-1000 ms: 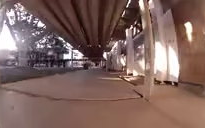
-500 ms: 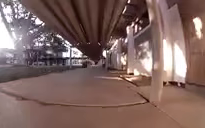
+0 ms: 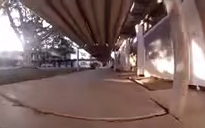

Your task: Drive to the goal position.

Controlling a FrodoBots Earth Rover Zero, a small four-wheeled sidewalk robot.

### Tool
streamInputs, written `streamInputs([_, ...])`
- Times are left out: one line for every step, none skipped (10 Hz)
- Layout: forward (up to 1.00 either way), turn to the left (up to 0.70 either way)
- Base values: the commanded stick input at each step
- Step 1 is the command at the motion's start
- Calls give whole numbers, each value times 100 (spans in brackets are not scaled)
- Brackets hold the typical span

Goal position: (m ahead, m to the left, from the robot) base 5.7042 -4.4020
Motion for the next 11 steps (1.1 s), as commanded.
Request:
streamInputs([70, 0])
streamInputs([70, 0])
streamInputs([70, 0])
streamInputs([70, 0])
streamInputs([70, 0])
streamInputs([70, 0])
streamInputs([70, 0])
streamInputs([70, 0])
streamInputs([70, 0])
streamInputs([70, 0])
streamInputs([70, 0])
